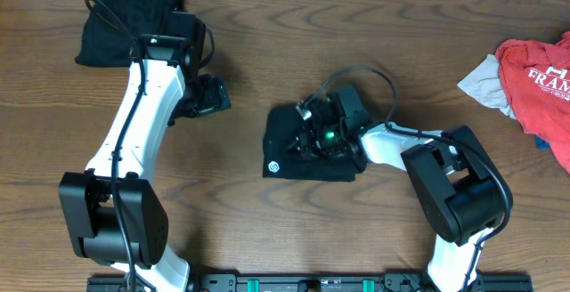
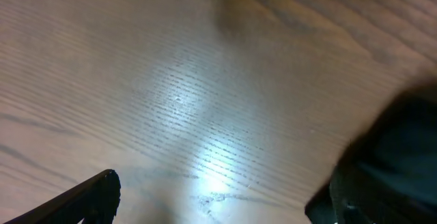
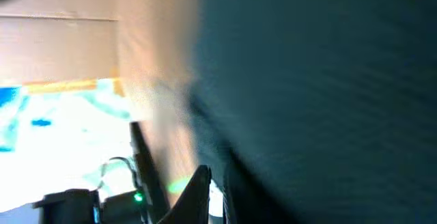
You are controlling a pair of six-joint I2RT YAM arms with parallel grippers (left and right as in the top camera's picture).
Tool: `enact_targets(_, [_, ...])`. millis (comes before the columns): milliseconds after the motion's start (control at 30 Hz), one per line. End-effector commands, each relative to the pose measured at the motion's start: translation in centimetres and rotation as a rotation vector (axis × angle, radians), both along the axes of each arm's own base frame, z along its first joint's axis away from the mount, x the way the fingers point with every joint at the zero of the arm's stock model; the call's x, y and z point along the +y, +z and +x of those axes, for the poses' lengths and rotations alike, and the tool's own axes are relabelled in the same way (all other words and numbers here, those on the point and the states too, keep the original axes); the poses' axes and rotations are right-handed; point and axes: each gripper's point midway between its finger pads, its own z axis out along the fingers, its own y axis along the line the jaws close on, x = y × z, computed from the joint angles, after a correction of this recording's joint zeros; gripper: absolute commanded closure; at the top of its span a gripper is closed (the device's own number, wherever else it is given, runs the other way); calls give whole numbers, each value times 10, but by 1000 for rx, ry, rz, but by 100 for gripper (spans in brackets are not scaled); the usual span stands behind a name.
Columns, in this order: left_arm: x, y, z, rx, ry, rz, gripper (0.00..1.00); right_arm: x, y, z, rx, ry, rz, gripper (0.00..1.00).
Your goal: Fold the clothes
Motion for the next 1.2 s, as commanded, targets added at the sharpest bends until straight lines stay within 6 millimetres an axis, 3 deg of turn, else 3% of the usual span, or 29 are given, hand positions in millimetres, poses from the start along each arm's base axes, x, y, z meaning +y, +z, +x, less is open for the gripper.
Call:
enact_targets(0, [2, 9, -2, -19, 9, 2, 2, 5, 50, 11, -43, 12, 147, 92])
enact_targets(67, [2, 9, -3, -13, 9, 3, 2, 0, 80, 23, -81, -16, 199, 91])
enact_targets(167, [2, 9, -4, -10, 9, 3, 2, -18, 108, 39, -111, -75, 231, 87])
enact_targets(300, [2, 9, -3, -14, 9, 3, 2, -39, 116, 47, -96, -105, 245, 83])
enact_targets(400, [2, 9, -2, -17, 10, 2, 2, -54, 90, 49, -52, -145, 166, 82])
enact_targets(500, [2, 9, -2, -18, 9, 2, 2, -70, 49, 45, 32, -198, 35, 81])
enact_targets(700, [0, 9, 0, -24, -3, -10, 2, -75, -4, 33, 136, -181, -36, 78])
enact_targets(800, [-15, 9, 3, -33, -79, -85, 2, -79, -26, 31, 175, -194, -66, 78])
enact_targets(900, [-27, 9, 6, -45, -135, -150, 2, -82, -34, 32, 163, -183, -63, 77])
enact_targets(1000, [-33, 6, 7, -52, -181, -181, 2, -77, -19, 34, 66, -124, -2, 76])
enact_targets(1167, [-58, 7, 4, -57, -327, -311, 2, -66, 44, 48, -90, -68, 168, 69])
